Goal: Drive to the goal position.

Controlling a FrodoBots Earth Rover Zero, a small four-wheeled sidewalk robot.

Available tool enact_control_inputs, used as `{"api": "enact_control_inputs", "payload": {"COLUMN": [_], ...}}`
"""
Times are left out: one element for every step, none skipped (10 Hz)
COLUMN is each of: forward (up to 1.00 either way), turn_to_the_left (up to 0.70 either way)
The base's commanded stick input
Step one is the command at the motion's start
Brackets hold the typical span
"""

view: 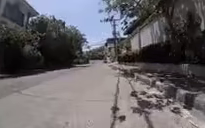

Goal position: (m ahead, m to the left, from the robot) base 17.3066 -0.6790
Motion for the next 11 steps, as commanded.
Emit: {"api": "enact_control_inputs", "payload": {"forward": [1.0, 1.0, 1.0, 1.0, 1.0, 1.0, 1.0, 1.0, 1.0, 1.0, 1.0], "turn_to_the_left": [-0.34, -0.24, 0.06, 0.06, 0.06, 0.06, 0.06, 0.06, 0.06, 0.06, 0.06]}}
